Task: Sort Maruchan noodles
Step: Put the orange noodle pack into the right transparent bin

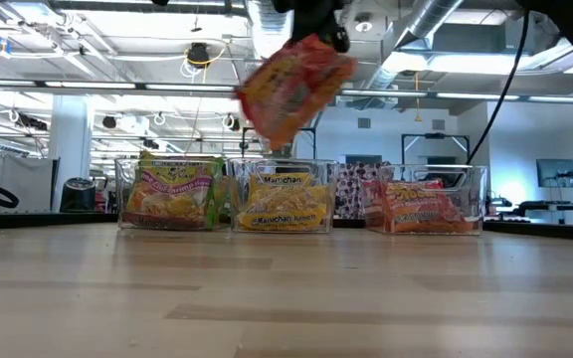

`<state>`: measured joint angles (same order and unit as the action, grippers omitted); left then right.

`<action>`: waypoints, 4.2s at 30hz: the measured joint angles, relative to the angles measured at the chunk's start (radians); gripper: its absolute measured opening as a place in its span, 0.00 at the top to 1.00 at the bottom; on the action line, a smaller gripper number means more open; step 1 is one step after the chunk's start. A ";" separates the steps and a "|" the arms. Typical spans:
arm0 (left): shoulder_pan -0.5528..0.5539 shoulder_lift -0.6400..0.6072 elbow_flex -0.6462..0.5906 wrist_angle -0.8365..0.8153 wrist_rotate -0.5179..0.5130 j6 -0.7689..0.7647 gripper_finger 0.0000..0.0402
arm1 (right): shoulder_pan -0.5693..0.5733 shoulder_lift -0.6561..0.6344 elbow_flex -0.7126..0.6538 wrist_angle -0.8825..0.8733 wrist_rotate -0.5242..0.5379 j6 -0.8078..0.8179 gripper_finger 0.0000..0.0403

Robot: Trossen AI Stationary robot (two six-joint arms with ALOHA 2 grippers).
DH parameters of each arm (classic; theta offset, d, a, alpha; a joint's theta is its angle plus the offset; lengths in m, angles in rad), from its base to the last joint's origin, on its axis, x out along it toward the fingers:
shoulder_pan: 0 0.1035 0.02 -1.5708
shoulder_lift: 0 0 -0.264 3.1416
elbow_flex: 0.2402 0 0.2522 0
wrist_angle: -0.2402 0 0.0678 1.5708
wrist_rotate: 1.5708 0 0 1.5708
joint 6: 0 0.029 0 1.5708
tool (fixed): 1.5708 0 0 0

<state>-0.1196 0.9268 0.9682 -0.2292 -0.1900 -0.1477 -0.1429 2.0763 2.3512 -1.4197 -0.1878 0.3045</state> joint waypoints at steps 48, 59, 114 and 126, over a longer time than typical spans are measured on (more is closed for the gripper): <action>0.322 0.000 0.036 0.002 -0.053 0.058 0.61 | -0.586 -0.894 -1.214 0.502 -0.005 -0.496 0.90; 0.322 0.001 0.036 0.000 -0.052 0.052 0.61 | -0.640 -0.872 -1.294 0.570 -0.164 -0.610 0.90; 0.322 0.001 0.035 -0.049 -0.053 0.056 0.61 | -0.568 -0.722 -1.186 0.433 0.035 -0.391 0.67; 0.322 0.001 0.035 -0.049 -0.053 0.054 0.61 | -0.518 -0.633 -1.217 0.367 0.098 -0.373 0.67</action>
<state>0.2028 0.9279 1.0035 -0.2787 -0.2428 -0.0939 -0.6605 1.4428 1.1343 -1.0529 -0.0893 -0.0681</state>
